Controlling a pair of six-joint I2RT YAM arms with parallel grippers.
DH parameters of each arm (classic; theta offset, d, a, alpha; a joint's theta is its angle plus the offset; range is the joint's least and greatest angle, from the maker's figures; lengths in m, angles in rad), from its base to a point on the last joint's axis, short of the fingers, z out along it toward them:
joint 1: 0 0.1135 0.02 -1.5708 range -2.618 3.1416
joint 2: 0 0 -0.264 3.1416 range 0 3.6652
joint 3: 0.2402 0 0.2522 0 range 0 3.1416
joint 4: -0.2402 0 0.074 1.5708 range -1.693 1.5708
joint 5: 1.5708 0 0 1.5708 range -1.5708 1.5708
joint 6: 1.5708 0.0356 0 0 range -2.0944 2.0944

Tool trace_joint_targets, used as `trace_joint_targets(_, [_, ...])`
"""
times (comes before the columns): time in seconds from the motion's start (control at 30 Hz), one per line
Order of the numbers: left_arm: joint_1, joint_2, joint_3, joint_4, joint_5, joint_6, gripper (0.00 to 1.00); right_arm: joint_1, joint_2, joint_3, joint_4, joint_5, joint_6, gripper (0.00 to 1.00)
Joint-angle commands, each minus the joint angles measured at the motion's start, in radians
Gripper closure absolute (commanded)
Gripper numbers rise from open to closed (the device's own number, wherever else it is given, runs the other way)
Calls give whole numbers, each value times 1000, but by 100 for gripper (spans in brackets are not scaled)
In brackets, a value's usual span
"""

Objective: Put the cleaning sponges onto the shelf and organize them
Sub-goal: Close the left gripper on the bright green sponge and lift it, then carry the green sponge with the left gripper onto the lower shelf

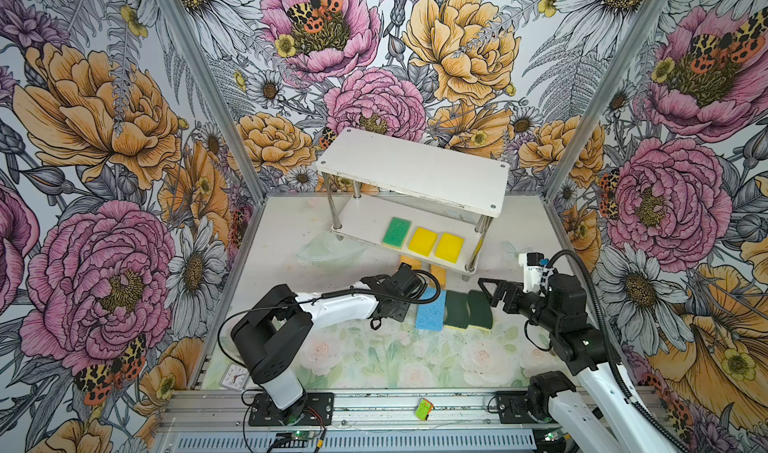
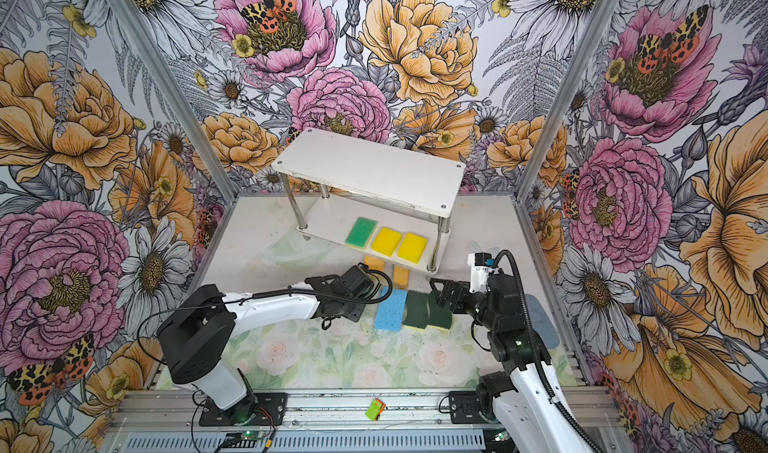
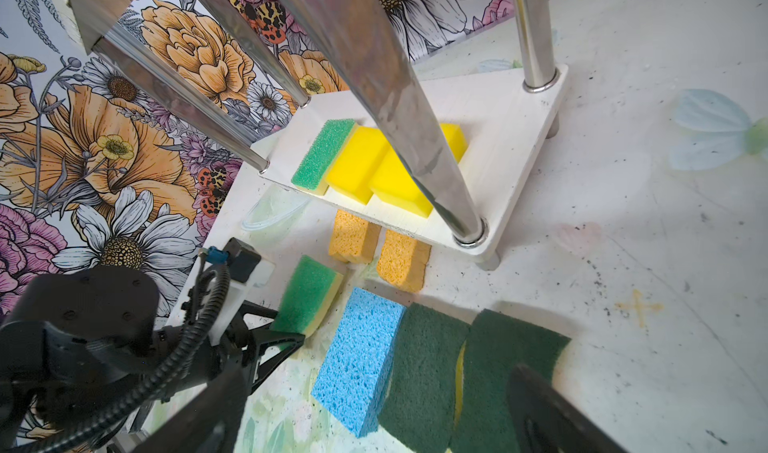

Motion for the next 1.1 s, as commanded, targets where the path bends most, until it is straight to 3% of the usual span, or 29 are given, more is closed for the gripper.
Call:
trace_joint_targets(0.0, [10,-77,-13,-41,-47,24,52,5,5,21,3,15,-10,0])
trace_joint_targets(0.5, [283,-275,12,-47,30,156,49,5,-8,17,2,17,-2,0])
trace_joint_targets(0.8, [422,-196,129,-6,39,288,49,5,-19,20,0,16,1,0])
trace_joint_targets(0.9, [464,-168,149,39,115,326,49,6,-29,17,0,15,2,0])
trace_joint_targets(1.07, [489,-96,203,84,146,372,50,6,-31,15,0,16,-2,0])
